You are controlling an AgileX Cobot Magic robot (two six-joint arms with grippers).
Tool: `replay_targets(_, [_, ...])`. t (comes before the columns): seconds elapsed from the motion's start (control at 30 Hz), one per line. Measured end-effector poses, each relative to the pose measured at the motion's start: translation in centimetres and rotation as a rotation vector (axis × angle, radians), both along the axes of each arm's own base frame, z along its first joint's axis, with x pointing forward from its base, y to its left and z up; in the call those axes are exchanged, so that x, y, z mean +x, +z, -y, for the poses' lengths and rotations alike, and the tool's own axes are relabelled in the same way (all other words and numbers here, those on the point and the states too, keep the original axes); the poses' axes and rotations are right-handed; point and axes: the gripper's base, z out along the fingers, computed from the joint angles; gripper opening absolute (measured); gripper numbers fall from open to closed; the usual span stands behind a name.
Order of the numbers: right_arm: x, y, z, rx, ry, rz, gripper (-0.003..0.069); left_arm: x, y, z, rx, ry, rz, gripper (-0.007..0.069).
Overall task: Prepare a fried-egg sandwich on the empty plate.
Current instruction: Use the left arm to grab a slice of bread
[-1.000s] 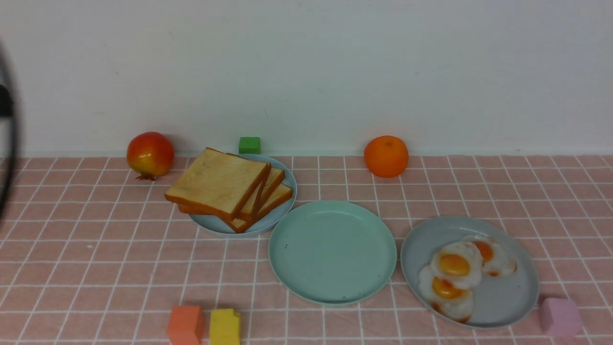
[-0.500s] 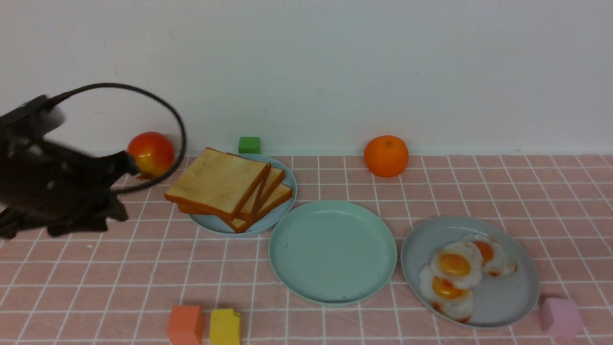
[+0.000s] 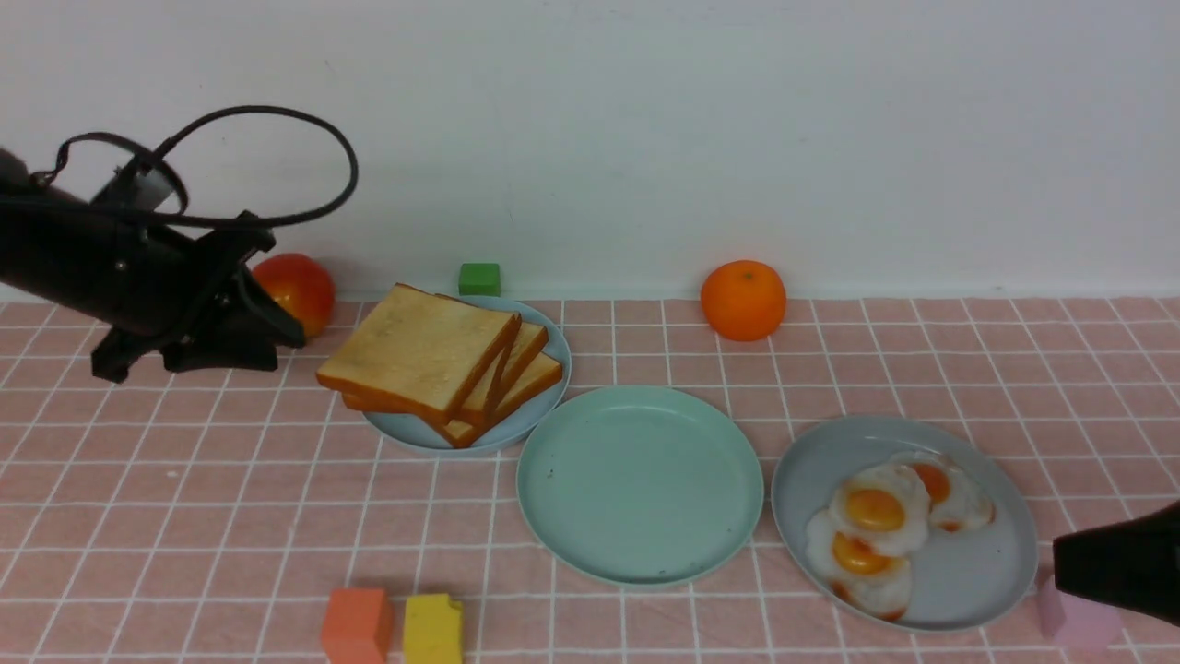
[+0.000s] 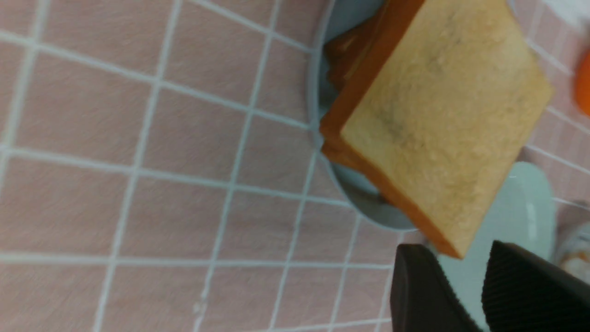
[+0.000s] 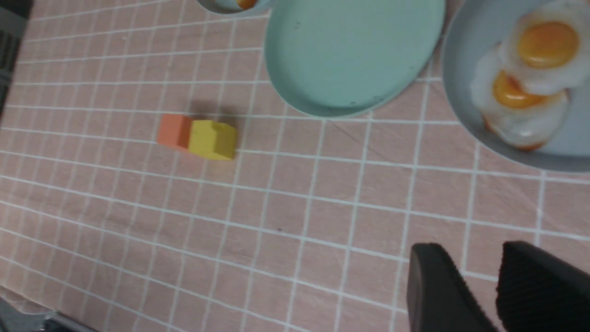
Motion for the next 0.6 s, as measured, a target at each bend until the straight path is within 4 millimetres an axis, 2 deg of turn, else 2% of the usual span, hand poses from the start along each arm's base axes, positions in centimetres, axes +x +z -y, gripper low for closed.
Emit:
replay_targets(0.07, [0.0,0.1,-0.1,0.017,0.0,0.005,0.0242,0.7,-1.5,-0.6,-0.047,-0.022,0.016,0.0332])
replay_targets(0.27, [0.0,0.4,-0.4,0.078,-0.003,0.005,0.0242,2.0,-4.9,-0.7,-0.077,-0.061,0.03,0.0489])
replay_targets(0.37, [0.0,0.5,-0.5,0.101,-0.003,0.003,0.0242,2.6,-6.1,-0.7,-0.105,-0.039,0.041,0.0517])
replay_targets(0.6, [0.0,0.7,-0.7,0.131,0.0,0.001,0.0242,3.4,-8.2,-0.8,-0.155,0.005,0.033,0.05])
